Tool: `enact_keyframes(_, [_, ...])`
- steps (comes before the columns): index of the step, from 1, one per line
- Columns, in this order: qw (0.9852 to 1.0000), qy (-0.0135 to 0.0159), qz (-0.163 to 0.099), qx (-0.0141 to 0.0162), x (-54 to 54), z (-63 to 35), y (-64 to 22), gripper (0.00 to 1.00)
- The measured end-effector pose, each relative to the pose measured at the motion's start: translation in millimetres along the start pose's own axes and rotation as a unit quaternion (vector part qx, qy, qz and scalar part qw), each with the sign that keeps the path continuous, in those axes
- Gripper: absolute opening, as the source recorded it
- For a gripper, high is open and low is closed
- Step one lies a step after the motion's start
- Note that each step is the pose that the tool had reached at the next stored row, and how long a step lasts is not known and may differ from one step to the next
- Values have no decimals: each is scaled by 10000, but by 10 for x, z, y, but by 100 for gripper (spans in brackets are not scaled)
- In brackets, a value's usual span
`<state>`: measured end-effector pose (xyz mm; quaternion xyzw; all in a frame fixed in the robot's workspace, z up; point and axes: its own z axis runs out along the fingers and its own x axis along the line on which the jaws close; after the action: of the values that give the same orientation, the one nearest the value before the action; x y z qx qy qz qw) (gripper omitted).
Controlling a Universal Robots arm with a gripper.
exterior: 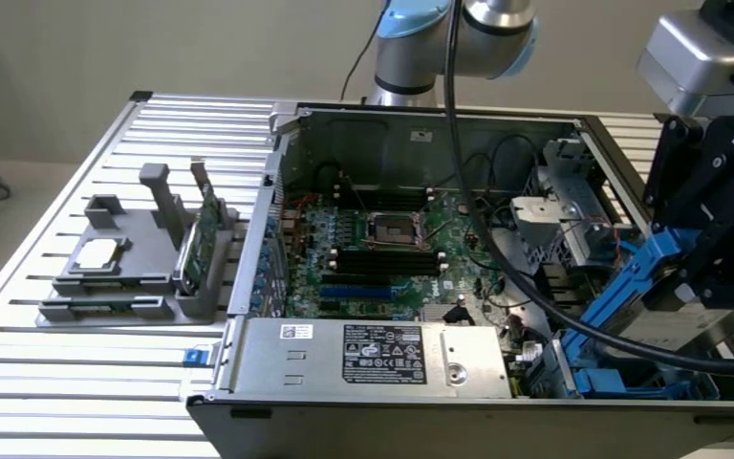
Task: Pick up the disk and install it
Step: 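Insert the disk into the insertion slot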
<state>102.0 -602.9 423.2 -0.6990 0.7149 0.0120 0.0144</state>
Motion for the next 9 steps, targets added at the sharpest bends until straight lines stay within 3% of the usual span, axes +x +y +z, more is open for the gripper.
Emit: enact_keyframes(9, [10000,-72,-16,-2,20,52,0,33])
